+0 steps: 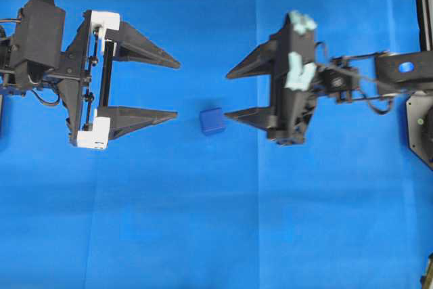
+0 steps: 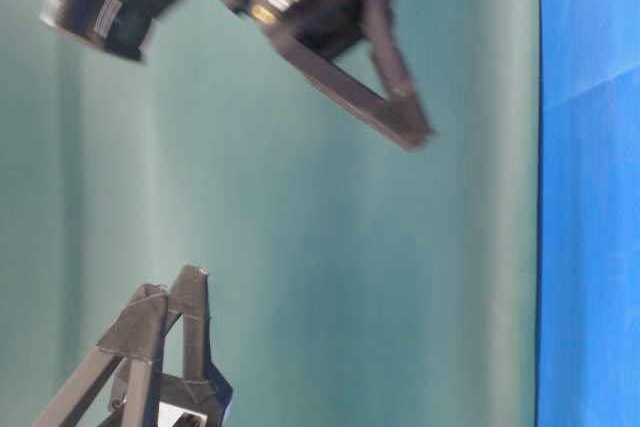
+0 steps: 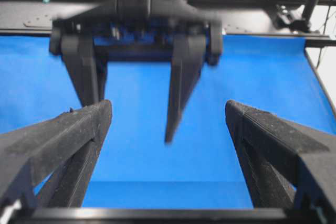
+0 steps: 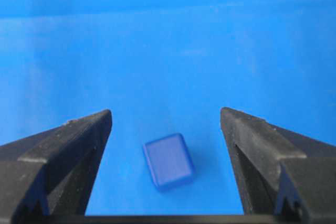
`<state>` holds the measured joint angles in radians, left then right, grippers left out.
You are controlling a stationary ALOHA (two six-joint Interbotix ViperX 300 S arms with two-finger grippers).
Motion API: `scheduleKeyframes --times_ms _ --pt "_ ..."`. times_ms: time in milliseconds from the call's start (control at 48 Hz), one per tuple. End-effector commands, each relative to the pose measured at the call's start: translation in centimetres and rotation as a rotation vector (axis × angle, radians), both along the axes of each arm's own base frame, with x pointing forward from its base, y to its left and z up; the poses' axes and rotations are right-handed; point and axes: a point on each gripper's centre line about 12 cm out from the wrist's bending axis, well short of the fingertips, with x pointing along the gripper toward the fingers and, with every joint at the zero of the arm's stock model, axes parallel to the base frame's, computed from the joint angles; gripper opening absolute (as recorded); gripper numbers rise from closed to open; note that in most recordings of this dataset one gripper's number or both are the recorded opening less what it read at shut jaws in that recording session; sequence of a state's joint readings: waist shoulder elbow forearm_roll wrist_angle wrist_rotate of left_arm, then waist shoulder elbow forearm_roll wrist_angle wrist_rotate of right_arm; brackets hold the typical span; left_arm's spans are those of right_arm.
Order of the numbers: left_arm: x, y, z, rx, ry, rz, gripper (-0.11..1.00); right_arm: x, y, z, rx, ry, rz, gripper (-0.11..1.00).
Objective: Handover the blue block to the right arm after grasping it with the left arm, then place it in the designated position.
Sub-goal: 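Open the right gripper to release the cube and retract right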
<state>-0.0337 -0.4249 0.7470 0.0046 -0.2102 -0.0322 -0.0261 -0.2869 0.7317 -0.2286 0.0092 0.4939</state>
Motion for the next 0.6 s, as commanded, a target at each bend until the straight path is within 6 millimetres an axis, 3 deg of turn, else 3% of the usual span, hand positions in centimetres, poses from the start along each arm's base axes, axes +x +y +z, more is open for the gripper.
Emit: scheduleKeyframes --times_ms 0,229,584 --pt "0.0 0.0 1.6 0.000 -0.048 0.001 0.93 -1.3 0.0 2.7 -0.010 -0.056 -0.003 0.72" --pt "0.0 0.0 1.6 -0.002 -0.048 0.001 0.93 -4.4 -0.1 6.0 -0.026 -0.107 -0.018 0.71" --pt "0.0 0.0 1.8 -0.005 -0.055 0.001 0.93 -7.0 -0.2 7.6 -0.033 -0.157 -0.026 0.71"
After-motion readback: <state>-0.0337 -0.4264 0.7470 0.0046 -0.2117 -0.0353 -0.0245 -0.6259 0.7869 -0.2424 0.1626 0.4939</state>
